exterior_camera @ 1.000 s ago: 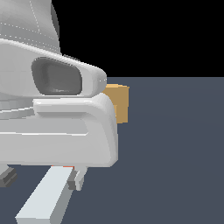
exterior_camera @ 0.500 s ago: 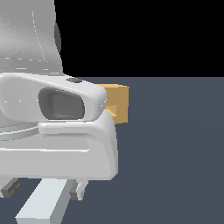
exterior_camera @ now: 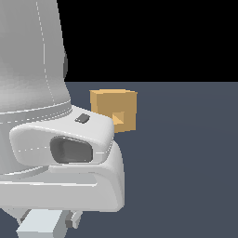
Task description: Insert the peg into the horizontal hole in a box.
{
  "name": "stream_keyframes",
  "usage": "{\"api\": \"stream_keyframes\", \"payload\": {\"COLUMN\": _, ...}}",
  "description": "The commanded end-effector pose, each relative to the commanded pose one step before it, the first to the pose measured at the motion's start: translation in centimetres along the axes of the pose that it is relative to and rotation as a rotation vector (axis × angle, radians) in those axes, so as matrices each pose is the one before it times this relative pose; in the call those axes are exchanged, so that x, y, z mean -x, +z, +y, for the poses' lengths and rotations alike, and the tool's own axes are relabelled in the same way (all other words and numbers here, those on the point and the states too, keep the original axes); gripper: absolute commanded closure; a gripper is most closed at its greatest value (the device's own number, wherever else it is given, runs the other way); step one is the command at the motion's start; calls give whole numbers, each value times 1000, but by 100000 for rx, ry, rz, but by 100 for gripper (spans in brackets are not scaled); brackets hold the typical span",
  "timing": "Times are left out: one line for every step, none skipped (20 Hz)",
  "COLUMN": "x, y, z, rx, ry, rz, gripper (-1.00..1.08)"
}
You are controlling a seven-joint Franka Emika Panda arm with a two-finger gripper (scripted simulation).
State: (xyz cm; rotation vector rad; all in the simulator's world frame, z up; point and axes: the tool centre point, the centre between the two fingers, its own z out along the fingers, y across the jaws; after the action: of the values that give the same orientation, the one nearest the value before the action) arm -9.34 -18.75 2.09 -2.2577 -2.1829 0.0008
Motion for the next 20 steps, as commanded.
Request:
{"api": "stream_keyframes", "payload": {"x": 13, "y": 55, "z": 56, "rx": 127, "ry": -6, "rz": -34, "gripper": 108}}
{"api": "stream_keyframes", "payload": {"x": 0, "y": 0, "z": 0, "rx": 0, "ry": 0, "rz": 0, "gripper": 108}}
{"api": "stream_keyframes", "payload": {"x": 0, "y": 0, "z": 0, "rx": 0, "ry": 0, "rz": 0, "gripper": 108}}
{"api": "stream_keyframes", "payload": {"x": 0, "y": 0, "z": 0, "rx": 0, "ry": 0, "rz": 0, "gripper": 108}}
{"api": "stream_keyframes", "payload": {"x": 0, "y": 0, "z": 0, "rx": 0, "ry": 0, "rz": 0, "gripper": 108}}
{"api": "stream_keyframes", "payload": {"x": 0, "y": 0, "z": 0, "rx": 0, "ry": 0, "rz": 0, "gripper": 108}}
{"api": "stream_keyframes", "payload": {"x": 0, "y": 0, "z": 0, "rx": 0, "ry": 0, "rz": 0, "gripper": 108}}
{"api": "stream_keyframes", "payload": {"x": 0, "y": 0, "z": 0, "rx": 0, "ry": 0, "rz": 0, "gripper": 108}}
{"api": "stream_keyframes", "payload": {"x": 0, "y": 0, "z": 0, "rx": 0, "ry": 0, "rz": 0, "gripper": 108}}
{"api": "stream_keyframes", "payload": {"x": -15, "y": -46, "z": 23, "rx": 69, "ry": 1, "rz": 4, "gripper": 108}}
{"api": "stream_keyframes", "payload": {"x": -28, "y": -1, "z": 30, "rx": -12, "ry": -68, "rz": -2, "gripper": 108}}
{"api": "stream_keyframes", "payload": {"x": -96, "y": -22, "z": 94, "rx": -2, "ry": -229, "rz": -4, "gripper": 108}}
{"api": "stream_keyframes", "payload": {"x": -148, "y": -37, "z": 153, "rx": -2, "ry": -359, "rz": -6, "gripper": 108}}
{"api": "stream_keyframes", "payload": {"x": -213, "y": -52, "z": 216, "rx": -2, "ry": -512, "rz": -8, "gripper": 108}}
{"api": "stream_keyframes", "payload": {"x": -270, "y": -67, "z": 275, "rx": -3, "ry": -651, "rz": -10, "gripper": 108}}
{"api": "stream_keyframes", "payload": {"x": -329, "y": -81, "z": 335, "rx": -3, "ry": -793, "rz": -11, "gripper": 108}}
{"api": "stream_keyframes", "payload": {"x": -388, "y": -95, "z": 394, "rx": -4, "ry": -934, "rz": -13, "gripper": 108}}
{"api": "stream_keyframes", "payload": {"x": -445, "y": -109, "z": 452, "rx": -4, "ry": -1072, "rz": -14, "gripper": 108}}
{"api": "stream_keyframes", "payload": {"x": -502, "y": -122, "z": 509, "rx": -4, "ry": -1208, "rz": -15, "gripper": 108}}
{"api": "stream_keyframes", "payload": {"x": -557, "y": -136, "z": 564, "rx": -4, "ry": -1341, "rz": -15, "gripper": 108}}
